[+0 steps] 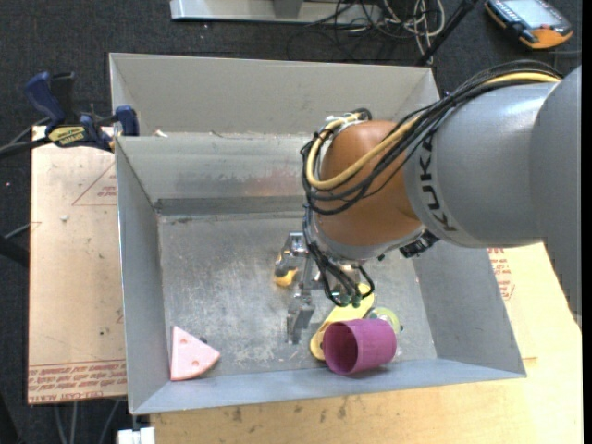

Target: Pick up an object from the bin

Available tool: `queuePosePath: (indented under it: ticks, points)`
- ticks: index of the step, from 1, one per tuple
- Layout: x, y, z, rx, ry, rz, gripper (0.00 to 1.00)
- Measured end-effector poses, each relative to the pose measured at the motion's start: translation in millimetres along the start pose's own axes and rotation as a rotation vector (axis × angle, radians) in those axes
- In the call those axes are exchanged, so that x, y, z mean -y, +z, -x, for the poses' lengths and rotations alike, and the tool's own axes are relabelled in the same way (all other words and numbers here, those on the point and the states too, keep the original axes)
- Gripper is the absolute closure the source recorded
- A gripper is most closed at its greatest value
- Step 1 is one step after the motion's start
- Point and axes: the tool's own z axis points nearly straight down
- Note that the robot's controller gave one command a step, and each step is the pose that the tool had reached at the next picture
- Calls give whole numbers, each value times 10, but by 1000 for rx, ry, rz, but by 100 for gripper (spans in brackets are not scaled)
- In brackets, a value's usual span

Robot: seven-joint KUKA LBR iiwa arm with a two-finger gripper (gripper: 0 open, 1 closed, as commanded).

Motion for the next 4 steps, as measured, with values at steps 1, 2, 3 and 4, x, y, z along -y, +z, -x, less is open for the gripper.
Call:
queuePosePath:
  ticks: [1,2,3,4]
  points:
    - [3,-5,5,1,1,0,0]
    - [225,-42,91,2,-91,2,0]
    - [531,211,579,8,-135,-1,0]
    - [593,116,178,10,-315,0,0]
